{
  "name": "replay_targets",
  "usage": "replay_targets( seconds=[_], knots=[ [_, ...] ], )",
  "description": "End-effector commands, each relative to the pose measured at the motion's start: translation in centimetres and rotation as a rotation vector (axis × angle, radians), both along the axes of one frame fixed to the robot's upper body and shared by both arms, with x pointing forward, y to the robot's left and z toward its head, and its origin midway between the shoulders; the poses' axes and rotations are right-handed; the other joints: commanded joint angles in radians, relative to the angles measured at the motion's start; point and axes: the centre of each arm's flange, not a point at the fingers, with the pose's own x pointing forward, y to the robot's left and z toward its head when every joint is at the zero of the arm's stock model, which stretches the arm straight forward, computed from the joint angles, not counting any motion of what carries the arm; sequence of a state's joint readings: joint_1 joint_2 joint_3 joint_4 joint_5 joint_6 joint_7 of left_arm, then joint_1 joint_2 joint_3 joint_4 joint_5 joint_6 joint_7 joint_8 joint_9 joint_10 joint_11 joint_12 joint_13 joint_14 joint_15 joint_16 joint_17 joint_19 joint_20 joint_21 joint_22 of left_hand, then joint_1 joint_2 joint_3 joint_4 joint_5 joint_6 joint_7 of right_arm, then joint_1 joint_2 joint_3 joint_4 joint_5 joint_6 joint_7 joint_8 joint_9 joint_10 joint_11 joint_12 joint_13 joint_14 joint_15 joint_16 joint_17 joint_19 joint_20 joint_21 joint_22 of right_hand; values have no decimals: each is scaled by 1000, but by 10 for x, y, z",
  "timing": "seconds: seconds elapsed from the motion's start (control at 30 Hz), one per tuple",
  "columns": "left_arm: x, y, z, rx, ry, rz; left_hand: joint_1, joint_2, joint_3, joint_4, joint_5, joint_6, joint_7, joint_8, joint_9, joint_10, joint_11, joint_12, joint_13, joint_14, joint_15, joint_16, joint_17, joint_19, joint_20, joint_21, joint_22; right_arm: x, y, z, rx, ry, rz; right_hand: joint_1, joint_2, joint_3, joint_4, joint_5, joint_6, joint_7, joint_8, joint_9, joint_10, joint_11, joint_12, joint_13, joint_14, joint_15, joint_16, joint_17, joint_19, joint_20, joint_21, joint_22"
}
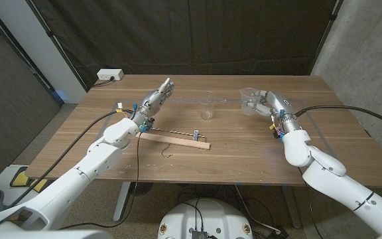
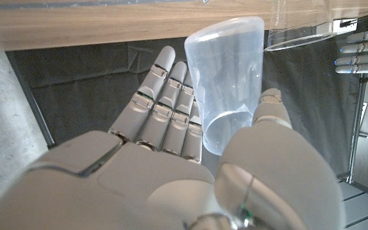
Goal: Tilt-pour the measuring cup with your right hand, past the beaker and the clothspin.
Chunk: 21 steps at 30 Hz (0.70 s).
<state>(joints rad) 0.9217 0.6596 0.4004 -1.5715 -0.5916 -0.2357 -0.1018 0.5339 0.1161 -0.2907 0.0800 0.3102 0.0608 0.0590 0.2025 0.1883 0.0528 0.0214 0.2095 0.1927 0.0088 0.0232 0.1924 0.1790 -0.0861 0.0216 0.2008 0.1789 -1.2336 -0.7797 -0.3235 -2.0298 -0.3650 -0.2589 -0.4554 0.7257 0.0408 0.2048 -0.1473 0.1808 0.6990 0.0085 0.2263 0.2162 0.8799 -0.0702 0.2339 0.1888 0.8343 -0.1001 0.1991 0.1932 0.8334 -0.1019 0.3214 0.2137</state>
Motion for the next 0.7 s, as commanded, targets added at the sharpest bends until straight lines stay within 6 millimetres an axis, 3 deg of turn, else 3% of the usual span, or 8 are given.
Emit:
replay_targets(
  seconds=[0.03,0.7],
  knots=[
    [-1,-6,-2,1,4,-3,9,-2,-9,2,-1,5,-2,-1,3,8,0,-2,2,3,1,-2,6,-7,3,2,6,-7,3,-42,140,-10,33,63,75,32,24,6,99,-94,-4,2,11,-3,-2,3,-2,-99,-2,4,-3,-103,0,3],
    [-2,-14,-8,0,9,-23,10,-2,-10,3,-2,5,-2,-2,3,8,-1,-3,3,3,0,-1,6,-9,4,2,6,-29,31,-85,45,-67,-55,62,77,33,25,4,103,-98,-4,3,13,-12,-4,3,0,-99,0,4,-1,-104,1,3]
  ],
)
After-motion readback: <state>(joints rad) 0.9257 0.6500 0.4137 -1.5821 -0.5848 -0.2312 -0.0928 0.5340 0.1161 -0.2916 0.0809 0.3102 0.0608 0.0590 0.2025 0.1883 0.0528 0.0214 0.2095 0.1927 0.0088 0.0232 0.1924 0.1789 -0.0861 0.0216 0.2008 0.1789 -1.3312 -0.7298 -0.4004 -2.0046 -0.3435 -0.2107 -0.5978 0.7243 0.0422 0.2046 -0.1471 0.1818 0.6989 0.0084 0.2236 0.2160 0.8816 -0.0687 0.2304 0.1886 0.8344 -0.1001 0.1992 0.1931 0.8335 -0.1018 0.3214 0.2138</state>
